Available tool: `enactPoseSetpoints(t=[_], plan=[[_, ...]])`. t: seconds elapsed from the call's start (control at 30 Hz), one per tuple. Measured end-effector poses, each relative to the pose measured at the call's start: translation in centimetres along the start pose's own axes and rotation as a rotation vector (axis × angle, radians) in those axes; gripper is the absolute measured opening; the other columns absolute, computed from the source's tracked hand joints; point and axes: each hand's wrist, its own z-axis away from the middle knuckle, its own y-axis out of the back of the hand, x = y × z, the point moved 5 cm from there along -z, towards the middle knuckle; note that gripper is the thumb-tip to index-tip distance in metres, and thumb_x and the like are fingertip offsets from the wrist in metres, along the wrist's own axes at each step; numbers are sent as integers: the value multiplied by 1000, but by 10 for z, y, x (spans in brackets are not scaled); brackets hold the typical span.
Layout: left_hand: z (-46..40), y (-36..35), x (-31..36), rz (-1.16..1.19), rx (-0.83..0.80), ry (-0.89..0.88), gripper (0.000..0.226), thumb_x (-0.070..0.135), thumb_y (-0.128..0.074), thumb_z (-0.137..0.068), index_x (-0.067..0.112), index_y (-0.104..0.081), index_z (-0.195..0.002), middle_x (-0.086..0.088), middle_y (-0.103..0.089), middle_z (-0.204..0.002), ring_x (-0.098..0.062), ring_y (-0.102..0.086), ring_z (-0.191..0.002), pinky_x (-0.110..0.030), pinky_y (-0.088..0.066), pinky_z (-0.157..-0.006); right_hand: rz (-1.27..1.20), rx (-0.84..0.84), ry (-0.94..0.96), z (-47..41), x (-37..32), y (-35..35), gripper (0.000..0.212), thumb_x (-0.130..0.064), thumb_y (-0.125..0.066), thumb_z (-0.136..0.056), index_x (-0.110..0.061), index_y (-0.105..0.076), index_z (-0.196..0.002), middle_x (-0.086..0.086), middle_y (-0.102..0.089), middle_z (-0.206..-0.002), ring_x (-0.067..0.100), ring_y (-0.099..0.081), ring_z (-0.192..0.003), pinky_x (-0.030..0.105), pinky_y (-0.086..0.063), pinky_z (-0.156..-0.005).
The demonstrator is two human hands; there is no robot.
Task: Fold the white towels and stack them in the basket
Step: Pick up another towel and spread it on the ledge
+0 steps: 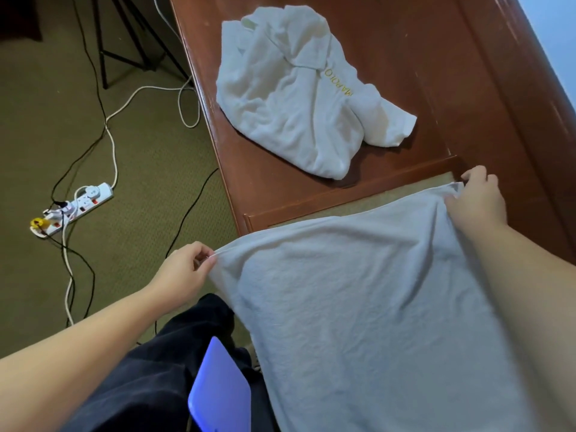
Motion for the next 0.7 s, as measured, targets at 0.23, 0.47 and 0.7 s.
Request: enactPoseSetpoints(t=[0.23,0.47,0.7], plan=[[-2,-4,4,149,43,190,11,32,-57,-105,25,-65,-101,4,-68,-99,-17,-64,-90,-35,-51,-73,-92,-125,-58,7,4,-43,35,-32,-41,-107,-10,-56,-130,18,-46,-145,42,-44,-134,49,-37,-110],[24,-2,65,44,430,-78,22,27,-56,-103,22,-65,-122,-1,-57,-120,-21,-51,-112,-37,-43,-92,-145,-62,-123,57,24,-53,71,-56,-25,-108,-18,-13,-167,11,-7,-174,28,-10,-159,49,-11,-127],[88,-126,177,-506,-76,-709,66,68,-53,-95,36,-42,-153,2,-28,-169,-26,-28,-152,-49,-29,-121,-283,21,-520,235,91,-71,55,-47,-35,-109,-32,-30,-162,-1,-12,-174,23,-12,-159,61,-8,-124]])
